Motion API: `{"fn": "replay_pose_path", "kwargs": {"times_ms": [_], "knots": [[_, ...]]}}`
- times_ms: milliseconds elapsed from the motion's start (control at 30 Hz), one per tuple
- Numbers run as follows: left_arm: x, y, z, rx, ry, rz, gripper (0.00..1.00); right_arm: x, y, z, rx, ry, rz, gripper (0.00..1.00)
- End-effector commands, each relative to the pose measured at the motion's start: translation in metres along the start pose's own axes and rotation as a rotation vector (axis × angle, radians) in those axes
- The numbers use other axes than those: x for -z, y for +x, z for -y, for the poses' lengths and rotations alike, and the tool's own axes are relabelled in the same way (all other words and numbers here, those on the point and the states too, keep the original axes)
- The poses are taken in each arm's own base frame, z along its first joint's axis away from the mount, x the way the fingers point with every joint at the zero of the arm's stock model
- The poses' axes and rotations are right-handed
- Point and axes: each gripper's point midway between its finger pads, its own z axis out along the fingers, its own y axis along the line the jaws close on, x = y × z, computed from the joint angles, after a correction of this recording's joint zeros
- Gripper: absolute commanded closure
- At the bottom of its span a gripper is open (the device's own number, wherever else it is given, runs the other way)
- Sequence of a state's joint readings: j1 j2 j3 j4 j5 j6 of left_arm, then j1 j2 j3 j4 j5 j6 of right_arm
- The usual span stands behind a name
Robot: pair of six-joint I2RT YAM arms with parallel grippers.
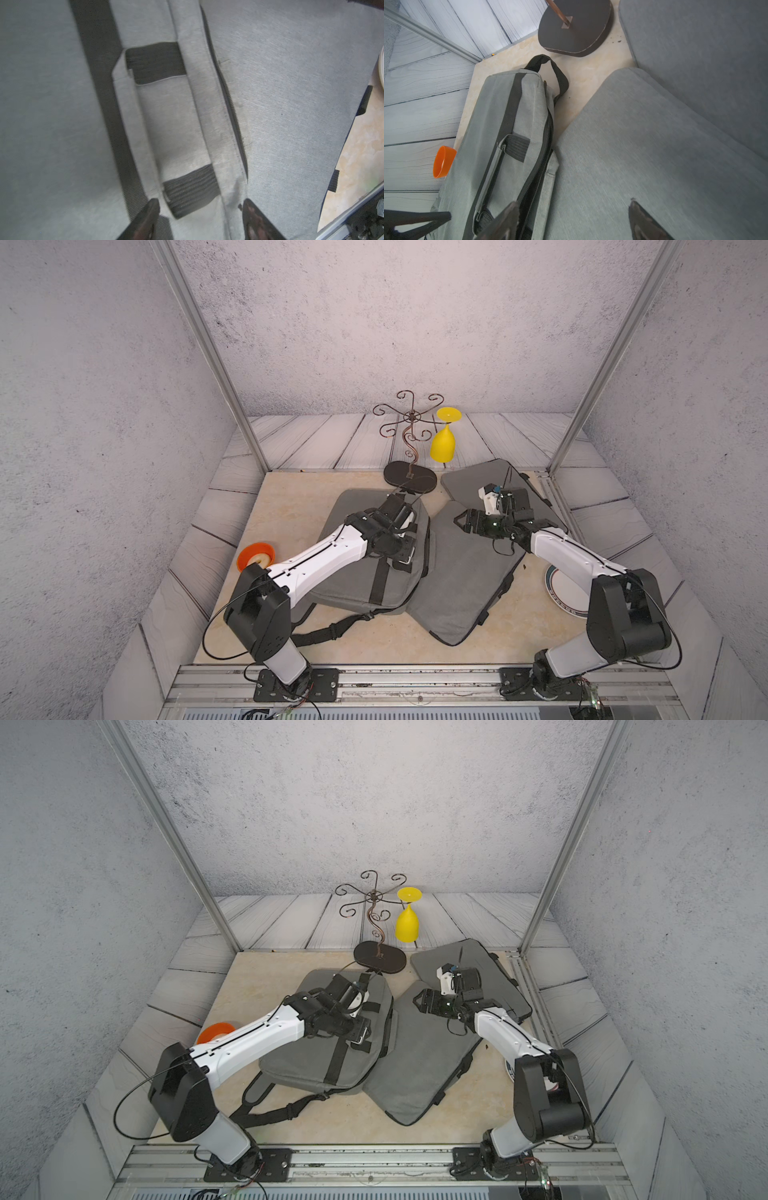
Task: Open the zippered laptop bag and take out the laptop
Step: Adjust the zippered laptop bag, then open the bag flap on the zippered laptop bag.
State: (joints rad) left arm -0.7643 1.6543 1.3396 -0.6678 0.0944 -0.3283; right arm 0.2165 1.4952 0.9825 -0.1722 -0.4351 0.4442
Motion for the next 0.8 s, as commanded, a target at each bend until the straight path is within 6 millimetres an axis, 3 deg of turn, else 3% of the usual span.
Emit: {"fn": "replay_pose_path", "kwargs": {"times_ms": [0, 200, 433, 567, 767], "knots": [[-0.015, -0.001, 0.009, -0.067, -0.003, -0.031, 0.35, 0.015, 0.000, -0.001, -0.013, -0.002, 0.033, 0.17], [-0.042, 0.002, 0.028, -0.152, -0.022, -0.109, 0.35, 0.017, 0.011, 0.005, -0.037, 0.002, 0.025, 0.15], [-0.071, 0.024, 0.013, -0.150, -0.119, -0.225, 0.38, 0.015, 0.020, 0.004, -0.060, -0.027, 0.012, 0.14], [-0.070, 0.023, -0.004, -0.146, -0.222, -0.243, 0.48, 0.015, 0.026, 0.003, -0.074, -0.041, 0.002, 0.14], [-0.059, 0.013, -0.015, -0.141, -0.263, -0.219, 0.77, 0.013, 0.028, 0.003, -0.086, -0.049, -0.002, 0.15]]}}
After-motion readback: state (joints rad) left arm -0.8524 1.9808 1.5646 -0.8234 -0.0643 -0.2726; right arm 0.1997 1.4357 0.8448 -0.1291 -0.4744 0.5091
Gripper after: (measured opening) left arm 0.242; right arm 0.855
